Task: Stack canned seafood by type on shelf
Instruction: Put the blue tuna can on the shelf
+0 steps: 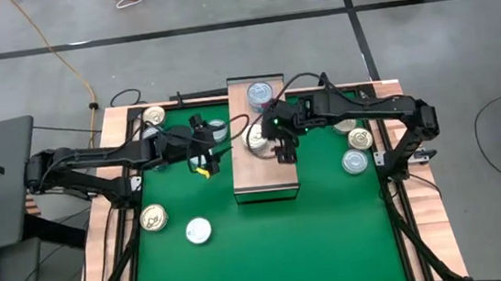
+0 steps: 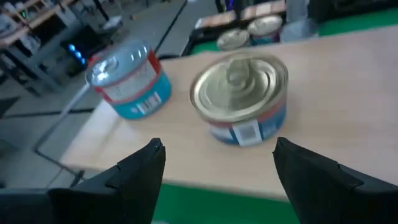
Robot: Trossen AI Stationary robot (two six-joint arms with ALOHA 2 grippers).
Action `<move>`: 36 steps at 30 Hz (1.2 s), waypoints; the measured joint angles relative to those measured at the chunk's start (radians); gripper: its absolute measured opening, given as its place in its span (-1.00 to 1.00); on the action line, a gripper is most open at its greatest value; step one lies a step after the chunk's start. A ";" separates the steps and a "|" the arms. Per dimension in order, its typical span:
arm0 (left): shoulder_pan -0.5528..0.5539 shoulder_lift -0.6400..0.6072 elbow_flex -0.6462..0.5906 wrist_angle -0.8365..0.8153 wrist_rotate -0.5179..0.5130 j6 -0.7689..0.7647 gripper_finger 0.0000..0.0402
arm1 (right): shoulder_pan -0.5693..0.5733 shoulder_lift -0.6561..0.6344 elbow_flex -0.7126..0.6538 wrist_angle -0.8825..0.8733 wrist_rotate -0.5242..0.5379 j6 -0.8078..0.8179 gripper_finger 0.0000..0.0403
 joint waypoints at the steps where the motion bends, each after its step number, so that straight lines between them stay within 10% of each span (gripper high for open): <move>1: 0.011 0.009 0.000 0.020 0.004 0.016 0.43 | -0.013 -0.009 -0.019 0.015 0.002 0.006 0.64; 12: 0.190 0.154 0.000 0.106 0.182 0.090 0.43 | -0.119 -0.050 -0.173 0.190 -0.023 -0.034 0.64; 36: 0.159 0.177 0.010 0.146 0.445 0.016 0.43 | -0.125 -0.183 -0.506 0.677 -0.239 -0.014 0.58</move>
